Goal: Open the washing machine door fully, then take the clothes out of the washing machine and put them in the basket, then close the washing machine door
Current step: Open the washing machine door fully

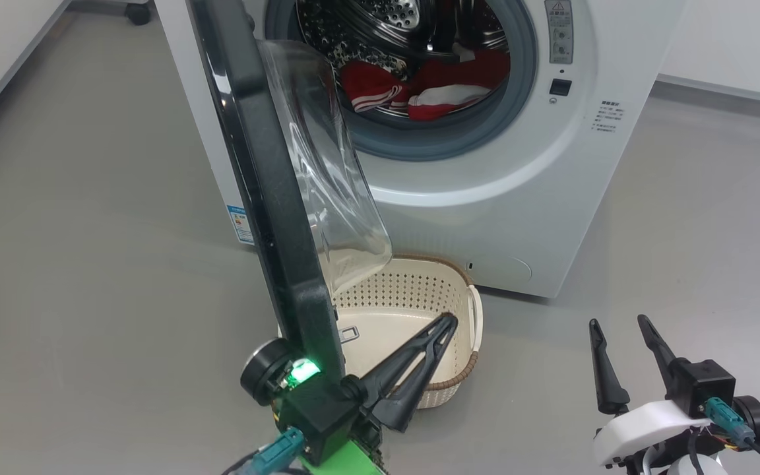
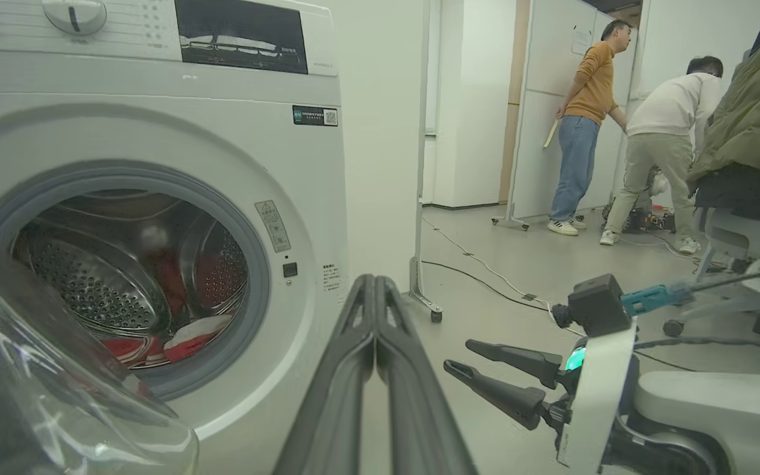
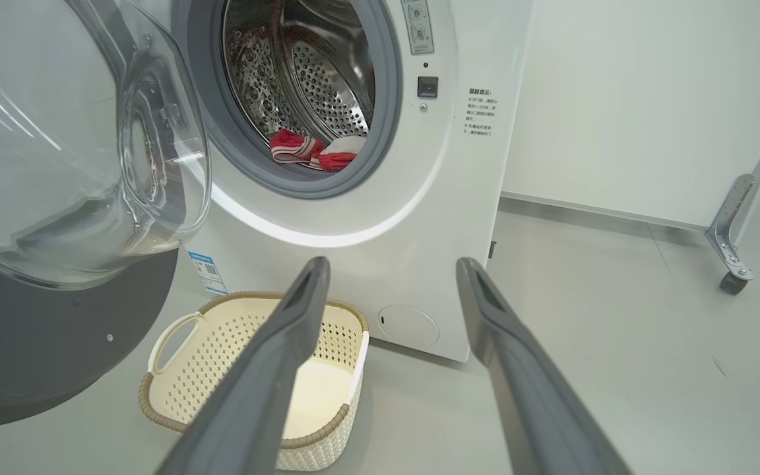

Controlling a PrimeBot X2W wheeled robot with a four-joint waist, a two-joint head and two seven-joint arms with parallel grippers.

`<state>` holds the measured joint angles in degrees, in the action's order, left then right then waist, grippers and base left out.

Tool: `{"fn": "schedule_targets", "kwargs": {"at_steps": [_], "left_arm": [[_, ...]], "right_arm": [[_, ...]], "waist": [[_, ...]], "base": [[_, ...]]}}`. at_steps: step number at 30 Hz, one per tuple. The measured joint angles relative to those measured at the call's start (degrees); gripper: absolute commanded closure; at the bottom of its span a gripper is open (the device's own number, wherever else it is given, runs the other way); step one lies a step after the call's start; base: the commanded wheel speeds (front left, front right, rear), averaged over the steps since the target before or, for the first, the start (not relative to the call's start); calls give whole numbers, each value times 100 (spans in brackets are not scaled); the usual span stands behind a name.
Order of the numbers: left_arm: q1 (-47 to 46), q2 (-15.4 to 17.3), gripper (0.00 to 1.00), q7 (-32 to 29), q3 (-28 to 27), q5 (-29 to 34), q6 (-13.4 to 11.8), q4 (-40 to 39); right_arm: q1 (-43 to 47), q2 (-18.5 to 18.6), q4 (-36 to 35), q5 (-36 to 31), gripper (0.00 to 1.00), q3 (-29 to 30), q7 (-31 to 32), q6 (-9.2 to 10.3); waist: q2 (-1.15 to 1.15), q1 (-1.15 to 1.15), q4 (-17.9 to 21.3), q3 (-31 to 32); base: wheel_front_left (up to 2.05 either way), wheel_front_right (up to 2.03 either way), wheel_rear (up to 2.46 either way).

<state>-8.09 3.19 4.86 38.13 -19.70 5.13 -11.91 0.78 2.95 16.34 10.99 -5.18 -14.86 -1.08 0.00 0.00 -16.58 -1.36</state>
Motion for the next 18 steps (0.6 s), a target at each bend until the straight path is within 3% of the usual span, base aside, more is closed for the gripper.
{"fn": "schedule_targets", "kwargs": {"at_steps": [7, 18], "left_arm": [[239, 2, 100, -391, 109, -101, -7, 249], [369, 91, 100, -591, -336, -83, -408, 631]], "right_arm": [[-37, -14, -31, -32, 0, 44, 0, -3], [-180, -14, -55, -67, 0, 154, 0, -38]], "waist": [[0, 0, 44, -163], [0, 0, 30, -399]], "base": [[0, 0, 0], [0, 0, 0]]}}
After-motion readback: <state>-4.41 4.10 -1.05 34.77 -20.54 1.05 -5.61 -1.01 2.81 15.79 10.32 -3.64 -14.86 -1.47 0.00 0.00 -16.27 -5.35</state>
